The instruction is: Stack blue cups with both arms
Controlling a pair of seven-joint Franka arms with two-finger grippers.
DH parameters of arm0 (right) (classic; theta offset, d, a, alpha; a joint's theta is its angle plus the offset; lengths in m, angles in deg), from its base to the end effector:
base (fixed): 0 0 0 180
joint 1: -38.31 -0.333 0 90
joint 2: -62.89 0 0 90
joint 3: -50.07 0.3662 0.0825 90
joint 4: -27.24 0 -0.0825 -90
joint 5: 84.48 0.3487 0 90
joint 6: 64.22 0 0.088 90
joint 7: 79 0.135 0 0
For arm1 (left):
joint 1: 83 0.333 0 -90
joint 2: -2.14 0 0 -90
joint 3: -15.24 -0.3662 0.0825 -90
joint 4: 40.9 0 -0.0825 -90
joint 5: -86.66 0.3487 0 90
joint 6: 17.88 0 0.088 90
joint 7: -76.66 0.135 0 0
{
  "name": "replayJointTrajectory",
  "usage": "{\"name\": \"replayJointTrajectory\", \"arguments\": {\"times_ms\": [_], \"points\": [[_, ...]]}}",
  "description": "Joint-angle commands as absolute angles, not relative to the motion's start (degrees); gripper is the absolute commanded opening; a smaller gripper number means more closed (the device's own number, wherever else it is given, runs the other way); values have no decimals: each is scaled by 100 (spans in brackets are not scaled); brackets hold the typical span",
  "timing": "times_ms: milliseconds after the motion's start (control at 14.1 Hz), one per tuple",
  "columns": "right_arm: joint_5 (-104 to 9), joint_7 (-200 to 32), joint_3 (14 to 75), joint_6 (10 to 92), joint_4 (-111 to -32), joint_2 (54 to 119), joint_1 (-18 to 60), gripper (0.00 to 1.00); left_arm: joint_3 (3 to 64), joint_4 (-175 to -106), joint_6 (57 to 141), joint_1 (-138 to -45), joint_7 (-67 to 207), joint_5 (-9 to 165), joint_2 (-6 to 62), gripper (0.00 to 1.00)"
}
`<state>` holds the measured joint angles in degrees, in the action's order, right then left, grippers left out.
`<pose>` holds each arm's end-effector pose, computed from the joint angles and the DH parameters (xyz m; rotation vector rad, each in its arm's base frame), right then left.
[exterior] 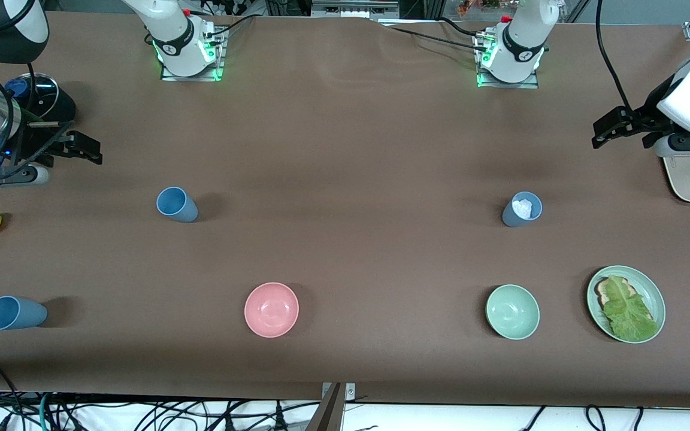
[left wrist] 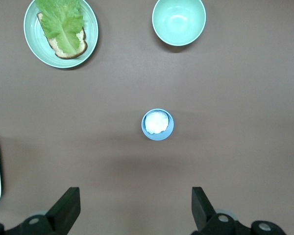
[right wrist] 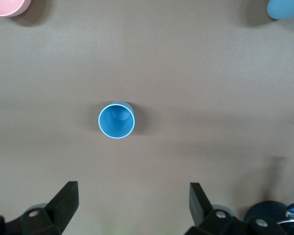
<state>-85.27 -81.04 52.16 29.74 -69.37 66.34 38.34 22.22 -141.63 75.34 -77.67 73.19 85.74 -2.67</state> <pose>0.5350 0.0169 0.5703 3.1236 0.1145 -0.1665 0.4882 -0.0188 0.6116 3.1366 0.0529 -0.0752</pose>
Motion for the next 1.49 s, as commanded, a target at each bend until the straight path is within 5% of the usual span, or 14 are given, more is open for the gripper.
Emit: {"name": "replayJointTrajectory", "arguments": {"times_ms": [0, 1418], "points": [[-8440, -8058, 5262, 2938, -6962, 6605, 3910, 100, 2236, -14136, 7440, -7808, 7244, 8675, -278, 100], [-8440, -8067, 5262, 2929, -6944, 6632, 3910, 100, 2219, -14136, 7352, -7747, 7254, 8675, -156, 100]]}}
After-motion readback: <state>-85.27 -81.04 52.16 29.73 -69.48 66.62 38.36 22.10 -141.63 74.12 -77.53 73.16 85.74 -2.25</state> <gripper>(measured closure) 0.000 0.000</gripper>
